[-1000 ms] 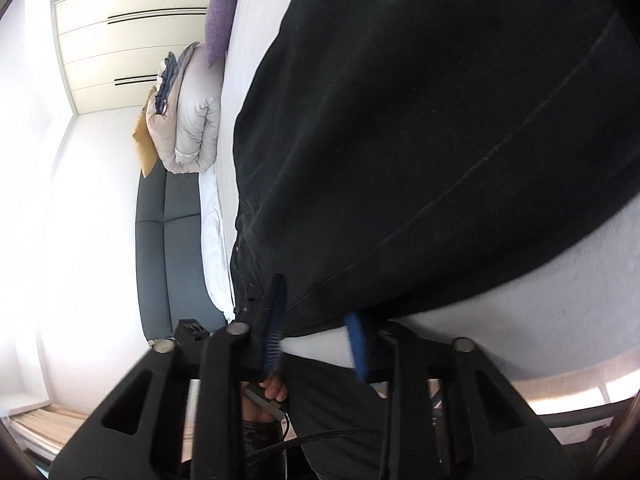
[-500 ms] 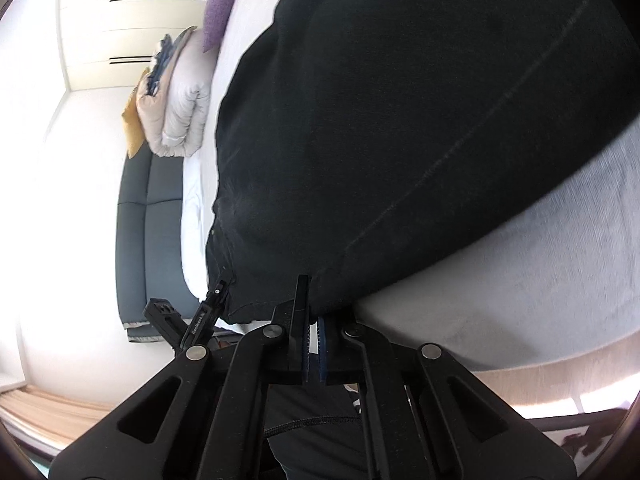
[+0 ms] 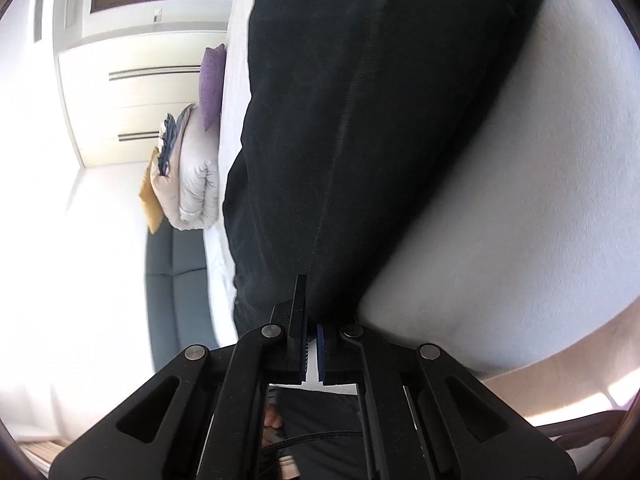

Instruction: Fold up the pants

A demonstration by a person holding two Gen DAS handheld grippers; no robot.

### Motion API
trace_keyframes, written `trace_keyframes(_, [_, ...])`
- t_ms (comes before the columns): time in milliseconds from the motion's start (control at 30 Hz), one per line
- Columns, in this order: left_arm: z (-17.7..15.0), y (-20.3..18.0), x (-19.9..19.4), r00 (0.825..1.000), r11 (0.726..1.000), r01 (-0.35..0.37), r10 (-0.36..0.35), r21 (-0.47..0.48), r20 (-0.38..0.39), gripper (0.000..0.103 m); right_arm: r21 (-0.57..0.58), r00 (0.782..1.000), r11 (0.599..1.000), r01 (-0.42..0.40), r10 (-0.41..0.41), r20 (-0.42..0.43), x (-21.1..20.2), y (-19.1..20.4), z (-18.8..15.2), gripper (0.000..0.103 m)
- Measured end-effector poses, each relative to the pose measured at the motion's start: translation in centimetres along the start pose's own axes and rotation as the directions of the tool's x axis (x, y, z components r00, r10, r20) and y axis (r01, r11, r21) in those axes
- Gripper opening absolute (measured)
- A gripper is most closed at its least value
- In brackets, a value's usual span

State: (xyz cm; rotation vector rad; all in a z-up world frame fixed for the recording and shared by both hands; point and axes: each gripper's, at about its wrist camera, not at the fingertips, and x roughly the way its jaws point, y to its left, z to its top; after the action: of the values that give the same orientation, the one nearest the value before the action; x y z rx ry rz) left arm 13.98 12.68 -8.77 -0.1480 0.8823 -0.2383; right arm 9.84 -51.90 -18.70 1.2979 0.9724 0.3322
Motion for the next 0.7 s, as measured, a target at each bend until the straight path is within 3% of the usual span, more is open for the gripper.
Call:
trace_keyframes(200, [0.0, -0.1, 0.1, 1.0, 1.0, -0.002, 0.002, 0.002, 0.001, 0.051, -0.015, 1.0, 1.0, -0.011, 0.011, 0.003, -0.6, 0.6, 0.6, 0.002])
trace_keyframes(433, [0.0, -0.1, 0.1, 1.0, 1.0, -0.003, 0.003, 0.004, 0.001, 0.051, 0.061, 0.985, 0.998, -0.012, 0.002, 0.17, -6.1, -1.7, 3.0, 0.003])
trace_keyframes(700, [0.0, -0.3, 0.2, 1.0, 1.0, -0.01, 0.01, 0.008, 0.001, 0.051, 0.035, 0.986, 0.999, -0.004, -0.002, 0.166, -7.1, -2.0, 4.0, 0.003])
